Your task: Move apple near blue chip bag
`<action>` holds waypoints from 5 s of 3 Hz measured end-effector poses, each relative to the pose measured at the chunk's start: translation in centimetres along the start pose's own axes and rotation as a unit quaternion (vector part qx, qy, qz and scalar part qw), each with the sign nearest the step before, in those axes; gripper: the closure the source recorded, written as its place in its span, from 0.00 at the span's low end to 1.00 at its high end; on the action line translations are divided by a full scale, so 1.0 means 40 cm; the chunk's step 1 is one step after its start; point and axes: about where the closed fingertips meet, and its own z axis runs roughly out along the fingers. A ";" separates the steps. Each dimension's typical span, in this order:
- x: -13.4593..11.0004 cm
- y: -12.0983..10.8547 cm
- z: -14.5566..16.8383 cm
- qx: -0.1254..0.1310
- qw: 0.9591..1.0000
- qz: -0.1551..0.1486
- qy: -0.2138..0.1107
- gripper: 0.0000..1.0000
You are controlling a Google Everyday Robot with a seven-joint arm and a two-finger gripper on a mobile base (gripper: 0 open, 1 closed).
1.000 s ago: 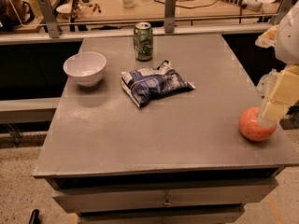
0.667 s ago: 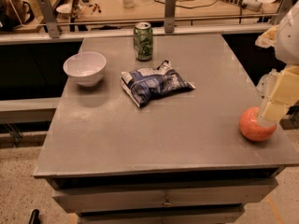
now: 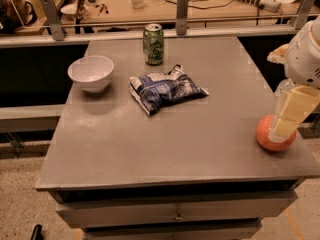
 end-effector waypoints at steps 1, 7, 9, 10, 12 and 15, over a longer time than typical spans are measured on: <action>0.026 -0.011 0.049 -0.005 1.000 -0.003 0.010 0.00; 0.136 -0.005 0.195 -0.082 0.993 -0.030 0.074 0.65; 0.085 -0.045 0.142 -0.080 0.994 -0.069 0.041 1.00; 0.002 -0.115 0.104 -0.062 0.994 -0.091 0.012 1.00; -0.183 -0.167 0.136 -0.037 0.992 -0.119 -0.003 1.00; -0.265 -0.103 0.276 -0.062 0.990 -0.129 0.014 0.85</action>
Offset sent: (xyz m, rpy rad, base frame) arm 0.0162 -0.0493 -0.0468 -0.0601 0.0680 -0.0422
